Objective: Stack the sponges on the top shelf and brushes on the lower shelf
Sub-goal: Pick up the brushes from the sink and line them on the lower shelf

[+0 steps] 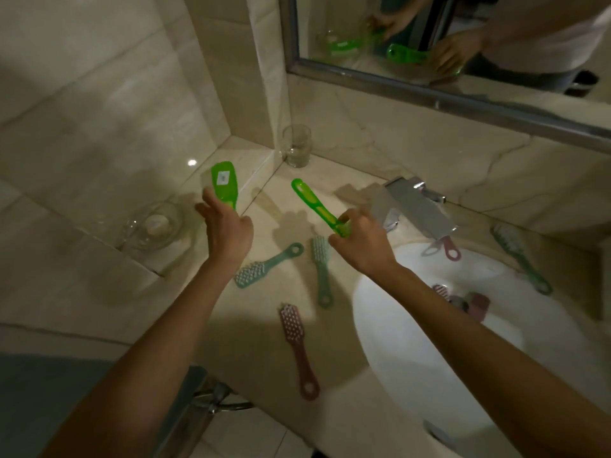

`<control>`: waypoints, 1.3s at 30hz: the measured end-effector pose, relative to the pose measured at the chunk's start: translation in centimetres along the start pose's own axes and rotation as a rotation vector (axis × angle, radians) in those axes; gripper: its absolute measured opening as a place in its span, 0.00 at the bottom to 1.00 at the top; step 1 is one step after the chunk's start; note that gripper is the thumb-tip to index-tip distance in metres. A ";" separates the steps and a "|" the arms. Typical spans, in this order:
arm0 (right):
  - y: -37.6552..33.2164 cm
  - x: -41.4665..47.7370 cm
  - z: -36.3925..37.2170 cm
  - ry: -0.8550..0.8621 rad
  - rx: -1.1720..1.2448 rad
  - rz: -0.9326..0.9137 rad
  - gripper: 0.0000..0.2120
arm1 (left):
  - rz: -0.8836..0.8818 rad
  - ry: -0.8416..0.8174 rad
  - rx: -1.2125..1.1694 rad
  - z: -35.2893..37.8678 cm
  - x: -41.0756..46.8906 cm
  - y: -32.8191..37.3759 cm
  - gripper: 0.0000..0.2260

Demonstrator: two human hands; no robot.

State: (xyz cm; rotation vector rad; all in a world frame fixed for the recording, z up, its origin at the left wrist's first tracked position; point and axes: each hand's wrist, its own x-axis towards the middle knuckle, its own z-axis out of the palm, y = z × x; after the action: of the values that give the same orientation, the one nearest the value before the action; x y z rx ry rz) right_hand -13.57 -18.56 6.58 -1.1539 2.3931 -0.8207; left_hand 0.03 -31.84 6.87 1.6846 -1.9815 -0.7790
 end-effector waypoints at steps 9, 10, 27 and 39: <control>7.8 -9.6 -9.9 0.282 0.058 0.099 0.16 | 0.412 -0.032 0.025 2.2 -13.6 6.2 0.22; 9.2 -11.2 -10.9 0.315 0.070 0.110 0.17 | 0.467 -0.041 0.050 2.9 -15.2 6.7 0.19; 33.3 -31.8 -23.3 0.684 0.154 0.479 0.07 | 1.270 -0.620 0.434 20.1 -39.8 21.1 0.17; 40.4 -24.0 -31.0 0.632 0.182 0.650 0.11 | 1.292 -0.460 0.463 25.5 -41.0 29.9 0.18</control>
State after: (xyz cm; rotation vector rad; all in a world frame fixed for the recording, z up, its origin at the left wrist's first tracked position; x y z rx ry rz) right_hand -39.60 31.31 6.16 0.0142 2.8223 -1.2407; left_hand -31.50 15.35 8.88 0.0572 -3.0434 -0.1879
